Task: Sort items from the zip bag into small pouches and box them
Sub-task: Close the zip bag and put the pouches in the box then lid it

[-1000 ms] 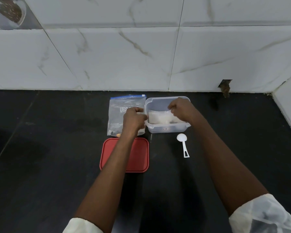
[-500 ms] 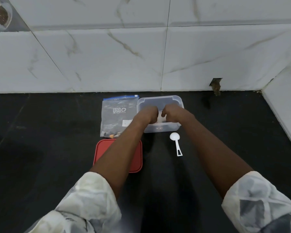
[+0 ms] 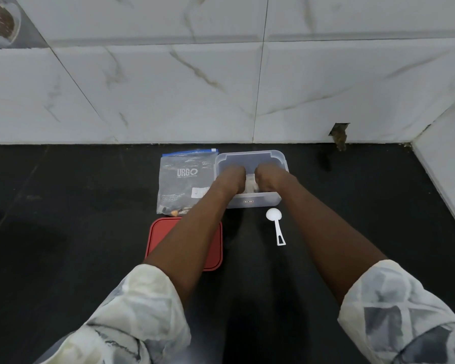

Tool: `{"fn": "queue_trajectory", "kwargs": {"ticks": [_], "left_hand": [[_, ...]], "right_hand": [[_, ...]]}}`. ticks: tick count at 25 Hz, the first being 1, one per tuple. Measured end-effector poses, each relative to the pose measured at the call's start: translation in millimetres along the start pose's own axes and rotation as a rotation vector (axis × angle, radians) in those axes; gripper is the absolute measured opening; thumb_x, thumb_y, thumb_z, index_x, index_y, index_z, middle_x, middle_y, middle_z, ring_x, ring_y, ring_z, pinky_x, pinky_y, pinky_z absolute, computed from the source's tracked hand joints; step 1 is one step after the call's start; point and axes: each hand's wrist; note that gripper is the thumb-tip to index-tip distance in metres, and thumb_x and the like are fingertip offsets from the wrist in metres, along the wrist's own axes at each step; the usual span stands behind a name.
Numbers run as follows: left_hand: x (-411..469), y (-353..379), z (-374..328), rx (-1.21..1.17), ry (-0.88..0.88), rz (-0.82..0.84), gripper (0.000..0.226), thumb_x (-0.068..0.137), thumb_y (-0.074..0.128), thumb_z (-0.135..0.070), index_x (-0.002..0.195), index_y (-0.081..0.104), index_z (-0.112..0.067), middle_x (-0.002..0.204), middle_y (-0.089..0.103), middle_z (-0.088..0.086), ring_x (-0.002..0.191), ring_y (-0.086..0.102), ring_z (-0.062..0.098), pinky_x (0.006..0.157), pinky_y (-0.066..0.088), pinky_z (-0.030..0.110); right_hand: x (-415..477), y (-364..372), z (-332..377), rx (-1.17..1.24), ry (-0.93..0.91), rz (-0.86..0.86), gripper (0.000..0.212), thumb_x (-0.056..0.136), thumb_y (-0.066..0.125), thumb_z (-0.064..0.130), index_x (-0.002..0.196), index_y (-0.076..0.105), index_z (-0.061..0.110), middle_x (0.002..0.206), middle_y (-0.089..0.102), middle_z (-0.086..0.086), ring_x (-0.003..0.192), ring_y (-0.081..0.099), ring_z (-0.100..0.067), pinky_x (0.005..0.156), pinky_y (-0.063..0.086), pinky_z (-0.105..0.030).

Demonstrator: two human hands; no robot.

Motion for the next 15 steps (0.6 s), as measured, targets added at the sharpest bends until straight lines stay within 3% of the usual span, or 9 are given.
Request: {"fn": "queue_trajectory", "kwargs": {"ticks": [2,4,6,8,11,15], "left_hand": [[-6,-10,0,-0.129,-0.039,-0.025,0.034,0.094,0.063,-0.003,0.128,0.065,-0.002,0.13,0.066,0.016,0.12,0.062,0.029,0.103,0.048,0.034],[-23,-22,9,-0.32,-0.03,-0.206,0.031,0.092,0.063,-0.001,0.122,0.071,-0.005,0.121,0.071,0.015,0.112,0.067,0.029,0.099,0.052,0.036],[-55,-35,24,-0.514,-0.077,-0.465,0.024,0.088,0.063,-0.003,0.107,0.077,-0.007,0.105,0.077,0.013,0.098,0.072,0.028,0.09,0.056,0.037],[-91,-39,48,-0.637,-0.181,-0.621,0.018,0.085,0.063,-0.004,0.095,0.078,-0.005,0.092,0.077,0.011,0.086,0.072,0.027,0.083,0.057,0.038],[-131,-25,83,-0.731,-0.369,-0.65,0.02,0.083,0.064,-0.004,0.096,0.079,-0.006,0.091,0.078,0.01,0.088,0.073,0.026,0.085,0.058,0.036],[-160,25,111,-0.659,-0.566,-0.533,0.018,0.084,0.059,0.004,0.09,0.076,0.001,0.09,0.074,0.024,0.091,0.07,0.04,0.075,0.049,0.033]], "right_hand": [[-6,-3,-1,-0.002,-0.022,-0.038,0.031,0.092,0.059,0.009,0.122,0.063,0.002,0.121,0.065,-0.015,0.095,0.057,-0.025,0.091,0.048,-0.034],[-17,-11,0,0.066,-0.035,-0.135,0.027,0.092,0.059,0.007,0.117,0.067,0.004,0.118,0.067,-0.011,0.105,0.062,-0.025,0.095,0.05,-0.031],[-38,-19,7,0.235,-0.049,-0.351,0.019,0.09,0.056,0.005,0.101,0.072,0.005,0.102,0.072,-0.007,0.093,0.066,-0.022,0.078,0.052,-0.025],[-71,-19,19,0.549,-0.084,-0.5,0.016,0.089,0.057,0.007,0.083,0.072,0.008,0.08,0.071,-0.003,0.071,0.065,-0.018,0.063,0.05,-0.024],[-113,12,44,0.905,-0.059,-0.304,0.018,0.088,0.057,0.006,0.073,0.067,0.008,0.066,0.07,-0.01,0.053,0.065,-0.019,0.054,0.059,-0.034],[-113,78,71,0.696,0.098,-0.215,0.015,0.085,0.059,0.007,0.073,0.067,0.004,0.067,0.069,-0.013,0.063,0.068,-0.027,0.064,0.06,-0.044]]}}
Point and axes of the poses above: each hand's wrist, its own x-axis towards the middle knuckle, its own y-axis out of the palm, z = x × y
